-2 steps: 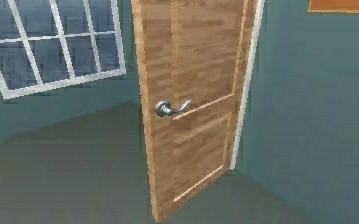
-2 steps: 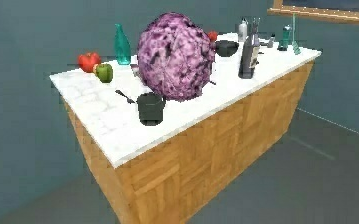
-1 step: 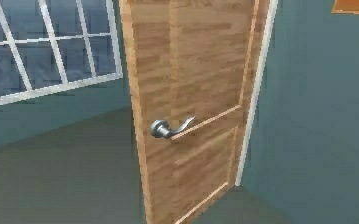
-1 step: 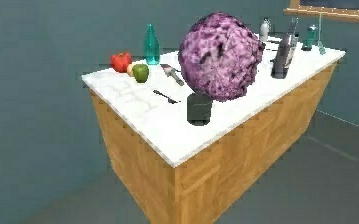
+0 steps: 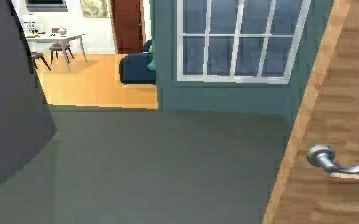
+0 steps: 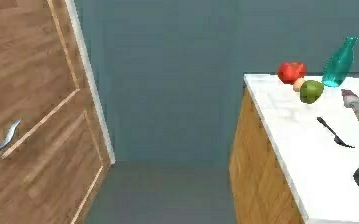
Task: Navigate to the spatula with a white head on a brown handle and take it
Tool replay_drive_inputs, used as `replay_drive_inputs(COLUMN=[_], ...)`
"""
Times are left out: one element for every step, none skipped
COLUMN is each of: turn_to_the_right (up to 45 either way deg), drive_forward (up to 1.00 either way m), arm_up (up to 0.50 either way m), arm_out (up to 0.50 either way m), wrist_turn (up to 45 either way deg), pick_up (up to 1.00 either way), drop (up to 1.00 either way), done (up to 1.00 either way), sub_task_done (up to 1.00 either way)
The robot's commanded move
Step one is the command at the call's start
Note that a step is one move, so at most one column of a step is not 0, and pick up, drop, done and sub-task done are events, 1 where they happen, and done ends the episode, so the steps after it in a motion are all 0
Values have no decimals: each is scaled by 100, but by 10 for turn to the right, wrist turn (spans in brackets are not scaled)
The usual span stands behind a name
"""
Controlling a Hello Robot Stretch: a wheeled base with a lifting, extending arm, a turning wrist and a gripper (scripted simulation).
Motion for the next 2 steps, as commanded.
replay_drive_inputs(turn_to_the_right=[-450,-390], drive_forward=[0,0], arm_up=[0,0], arm_out=[0,0], wrist_turn=[0,0], pick_up=[0,0], drop=[0,0], done=[0,0], sub_task_done=[0,0])
